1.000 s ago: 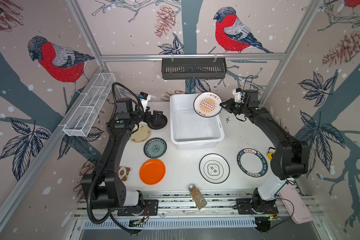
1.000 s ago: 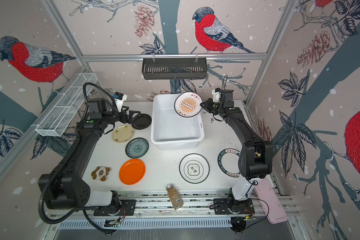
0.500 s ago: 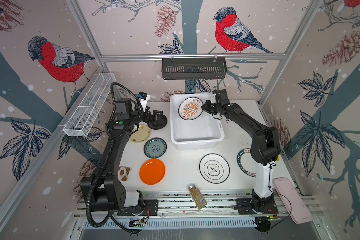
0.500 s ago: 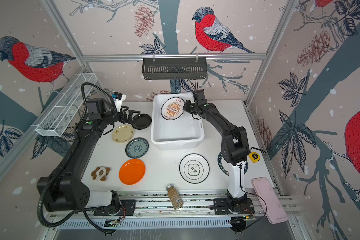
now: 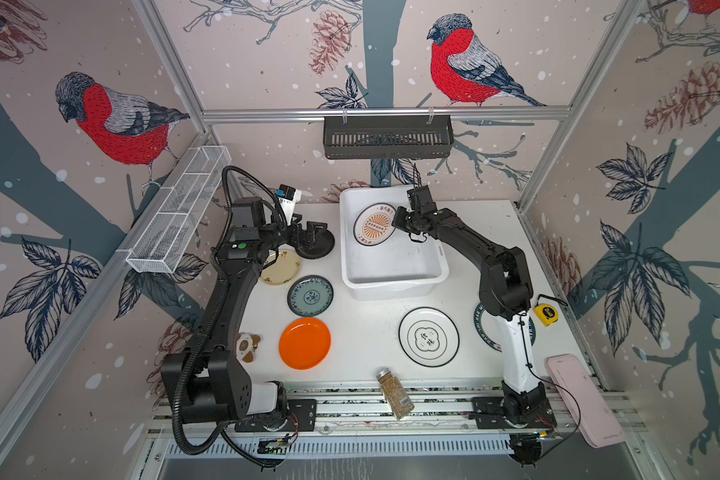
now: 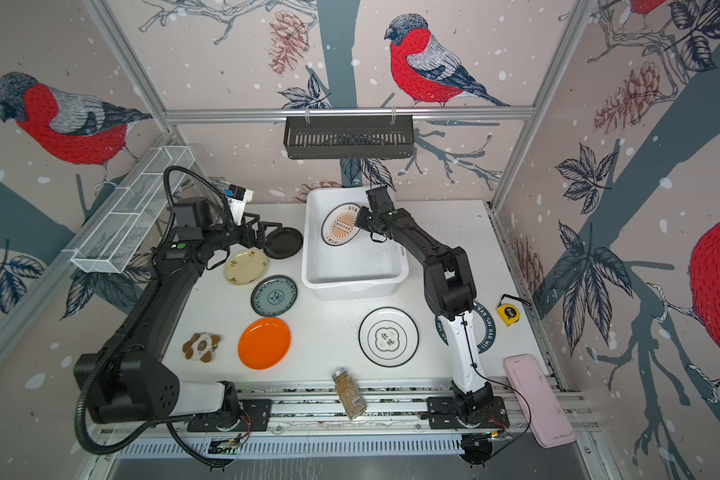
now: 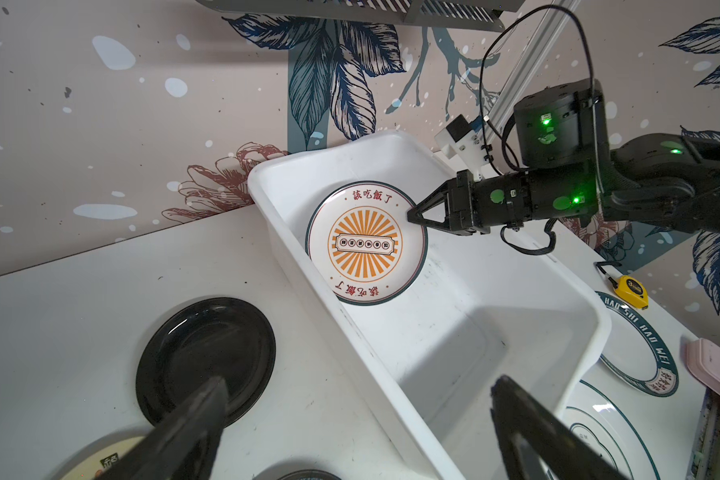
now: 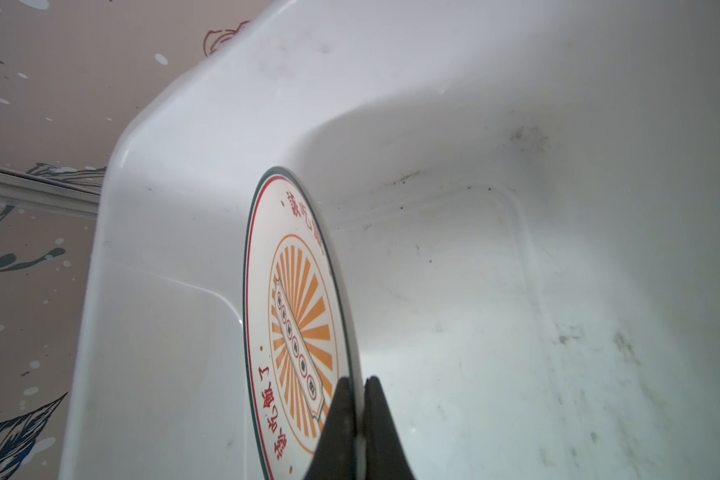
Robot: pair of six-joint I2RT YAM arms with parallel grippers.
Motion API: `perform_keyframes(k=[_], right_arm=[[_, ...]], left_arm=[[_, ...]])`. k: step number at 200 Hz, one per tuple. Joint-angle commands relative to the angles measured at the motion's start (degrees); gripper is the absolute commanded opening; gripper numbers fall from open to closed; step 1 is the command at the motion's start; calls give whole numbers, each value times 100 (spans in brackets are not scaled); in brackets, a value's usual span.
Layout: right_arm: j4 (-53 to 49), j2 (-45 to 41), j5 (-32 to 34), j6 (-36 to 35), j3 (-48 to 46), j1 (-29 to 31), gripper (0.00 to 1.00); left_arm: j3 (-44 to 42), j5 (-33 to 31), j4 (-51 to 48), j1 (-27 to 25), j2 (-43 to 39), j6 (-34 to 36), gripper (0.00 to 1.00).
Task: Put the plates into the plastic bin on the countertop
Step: 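Carry the sunburst plate with right gripper over into the white bin, then lower the sunburst plate flat into the bin and open right gripper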
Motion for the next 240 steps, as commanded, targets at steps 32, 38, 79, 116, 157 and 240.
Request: perform_keyframes(k=[32,38,79,116,157,240], right_arm=[[150,292,16,109,261,-5,1],[177,313,8,113,265,-11,1],[251,478,-132,177,278,-74,2],[340,545,-228,227,243,-96,2],[367,620,-293,237,245,-98,3],[337,726,-415,245,233,-114,6]], left_arm=[[33,145,117,-8,15,-33,98],[40,150,111,-15,19,-33,98],[33,170,83,-23,47,-50,98],[16,181,88,-23,47,-68,98],[25,185,91,-18,49,-68,98],[-6,224,122,-21,45,-77,98]])
